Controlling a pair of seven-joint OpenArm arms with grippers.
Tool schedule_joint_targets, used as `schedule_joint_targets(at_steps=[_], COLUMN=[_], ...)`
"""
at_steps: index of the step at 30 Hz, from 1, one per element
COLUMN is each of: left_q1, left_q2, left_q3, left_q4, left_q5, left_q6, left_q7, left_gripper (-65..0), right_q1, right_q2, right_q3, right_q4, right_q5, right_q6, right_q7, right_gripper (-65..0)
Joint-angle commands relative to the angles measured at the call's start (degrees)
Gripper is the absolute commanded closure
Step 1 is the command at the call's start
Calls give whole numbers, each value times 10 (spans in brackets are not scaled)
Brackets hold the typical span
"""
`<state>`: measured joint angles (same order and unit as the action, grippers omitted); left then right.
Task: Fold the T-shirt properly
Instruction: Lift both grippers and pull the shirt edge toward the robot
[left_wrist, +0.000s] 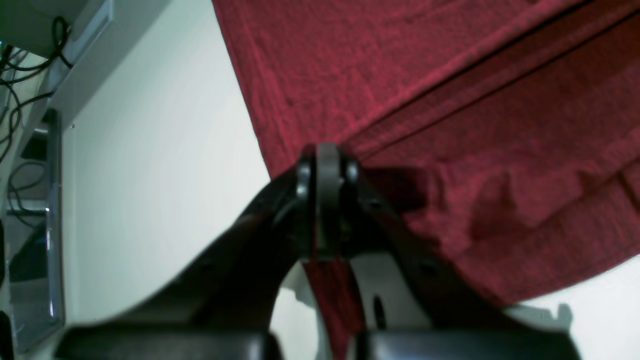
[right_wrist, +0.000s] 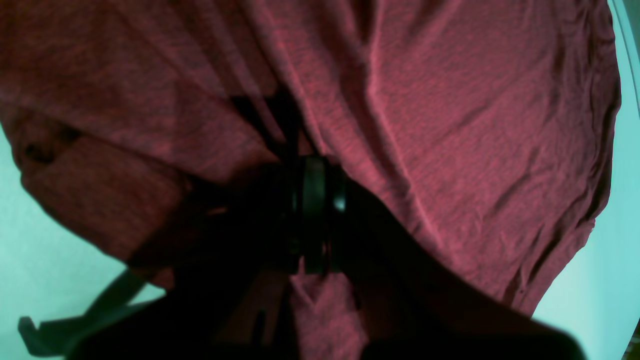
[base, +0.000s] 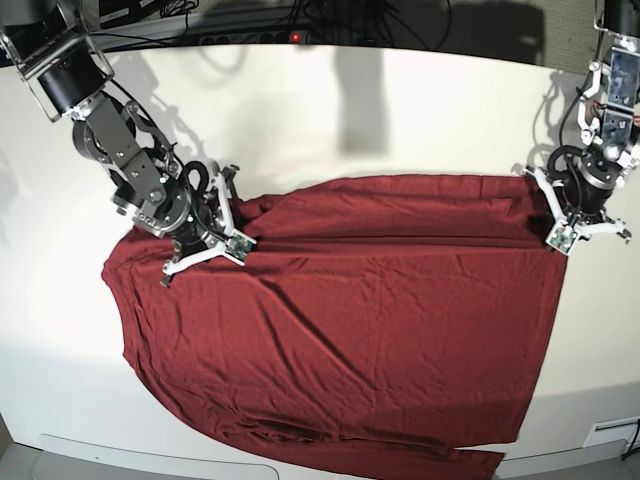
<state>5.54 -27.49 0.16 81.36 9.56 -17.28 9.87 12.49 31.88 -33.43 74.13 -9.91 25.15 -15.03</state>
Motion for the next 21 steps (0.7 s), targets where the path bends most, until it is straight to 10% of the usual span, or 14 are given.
schedule_joint_targets(at_steps=[1,6,21], left_q1=[-8,-8,-6], left_q2=[-11,-11,-12], left_q3=[-5,-5,-5], left_q4=[7,7,38], left_q5=[2,2,-26], left_q6=[7,7,5], left_q7=[-5,-1,106], left_gripper=[0,-208,-204], right_q1=[10,10,0], right_q2=[7,7,63], right_q3=[5,5,5], right_q4=[2,2,164], right_q5=[-3,-3,76], right_q6=[-2,-2,5], right_q7=[-7,-7,-113], right_gripper=[0,-176,-216])
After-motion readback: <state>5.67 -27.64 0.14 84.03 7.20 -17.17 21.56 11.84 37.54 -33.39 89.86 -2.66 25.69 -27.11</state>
